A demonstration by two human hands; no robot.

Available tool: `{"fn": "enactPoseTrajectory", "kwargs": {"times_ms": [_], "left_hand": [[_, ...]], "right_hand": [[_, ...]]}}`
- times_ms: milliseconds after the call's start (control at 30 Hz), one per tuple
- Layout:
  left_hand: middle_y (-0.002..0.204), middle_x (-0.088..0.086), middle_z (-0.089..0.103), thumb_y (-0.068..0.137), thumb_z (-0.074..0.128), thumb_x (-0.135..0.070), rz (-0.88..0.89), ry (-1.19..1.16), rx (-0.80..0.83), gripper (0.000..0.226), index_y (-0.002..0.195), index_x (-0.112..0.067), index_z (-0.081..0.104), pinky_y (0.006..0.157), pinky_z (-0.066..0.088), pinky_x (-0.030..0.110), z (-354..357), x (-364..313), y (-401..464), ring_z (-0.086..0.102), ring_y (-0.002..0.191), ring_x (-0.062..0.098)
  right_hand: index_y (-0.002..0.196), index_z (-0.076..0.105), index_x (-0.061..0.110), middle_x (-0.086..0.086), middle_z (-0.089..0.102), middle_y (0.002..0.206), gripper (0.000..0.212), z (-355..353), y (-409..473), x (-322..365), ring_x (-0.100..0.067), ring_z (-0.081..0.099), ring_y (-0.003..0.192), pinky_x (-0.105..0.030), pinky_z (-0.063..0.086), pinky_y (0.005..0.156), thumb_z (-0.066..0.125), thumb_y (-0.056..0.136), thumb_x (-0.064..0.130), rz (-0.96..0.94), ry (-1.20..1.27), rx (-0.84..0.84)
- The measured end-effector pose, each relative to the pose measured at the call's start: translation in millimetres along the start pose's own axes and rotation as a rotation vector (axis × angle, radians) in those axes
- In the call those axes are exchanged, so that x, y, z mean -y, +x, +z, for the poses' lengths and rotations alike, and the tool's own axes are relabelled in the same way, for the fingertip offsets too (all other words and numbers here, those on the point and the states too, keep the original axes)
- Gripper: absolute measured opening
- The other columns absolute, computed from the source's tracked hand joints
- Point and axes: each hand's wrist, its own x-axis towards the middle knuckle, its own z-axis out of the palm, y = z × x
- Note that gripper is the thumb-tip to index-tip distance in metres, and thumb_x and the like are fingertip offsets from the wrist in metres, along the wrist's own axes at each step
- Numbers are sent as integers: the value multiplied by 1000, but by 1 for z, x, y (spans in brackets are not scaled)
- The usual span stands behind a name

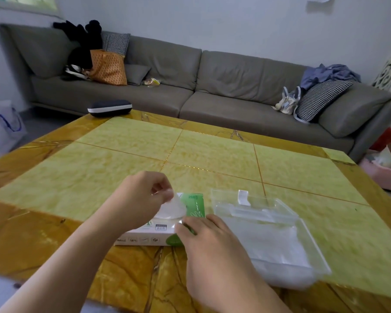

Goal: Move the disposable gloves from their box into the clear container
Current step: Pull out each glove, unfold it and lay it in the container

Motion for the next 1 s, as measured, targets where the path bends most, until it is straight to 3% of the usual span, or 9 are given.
{"fn": "enactPoseTrajectory", "kwargs": {"times_ms": [133,233,333,400,467,600,733,867,1000], "left_hand": [[77,-15,75,99,66,-26,-38,-121,-48,18,82,-28,73,74,61,45,-1,-4,0,72,75,22],[73,-8,75,101,64,-32,-118,-198,-73,22,84,-21,72,57,50,32,-4,-3,2,62,56,9],[57,-9,60,90,70,-57,-135,-43,108,41,77,-18,72,53,39,26,4,-2,-3,49,51,10],[58,-10,64,89,74,-49,-131,36,60,33,72,-22,73,50,40,22,7,-1,-3,55,50,9],[64,-3,71,93,74,-38,-151,-103,-83,26,73,-22,75,48,43,23,2,-3,-1,57,50,10],[74,4,72,97,70,-30,-204,-513,-317,19,86,-16,76,65,48,29,-15,-9,-2,61,69,20],[81,10,67,95,72,-27,-229,-1009,-297,18,90,-11,79,71,55,37,-25,-12,-4,60,70,23],[90,13,65,93,69,-21,-115,-1226,-99,16,104,-12,76,63,61,27,-25,-22,-8,61,71,22],[91,13,60,87,72,-19,-59,-1174,6,23,109,-17,76,56,53,27,-20,-30,-12,54,66,17]], "right_hand": [[144,53,16,-2,49,149,66,1,-1,-1,-23,48,134,-30,16,124,63,79,15,-4,7,-14],[147,50,16,-3,48,150,67,1,-2,-1,-23,46,135,-30,14,126,64,81,15,-2,9,-15],[149,47,17,-3,46,151,68,-1,-2,1,-25,42,136,-32,18,125,64,84,15,6,27,-8],[150,45,17,-2,45,151,68,-2,-3,1,-26,39,136,-32,21,124,64,85,14,8,30,-7],[150,46,16,-3,44,152,68,-3,-3,1,-26,39,139,-33,17,126,65,84,14,10,26,-14],[150,44,14,-6,44,151,72,1,-3,-1,-25,42,139,-35,11,129,66,81,14,3,38,4],[152,40,15,-4,39,153,68,-1,-2,0,-25,35,141,-35,13,128,63,88,14,6,60,23],[150,47,28,17,31,156,54,-20,-9,-5,-10,32,145,-26,29,124,55,97,15,134,397,-119],[122,61,30,25,64,115,43,-41,-16,-37,5,61,113,-29,48,105,71,80,22,349,1064,-426]]}}
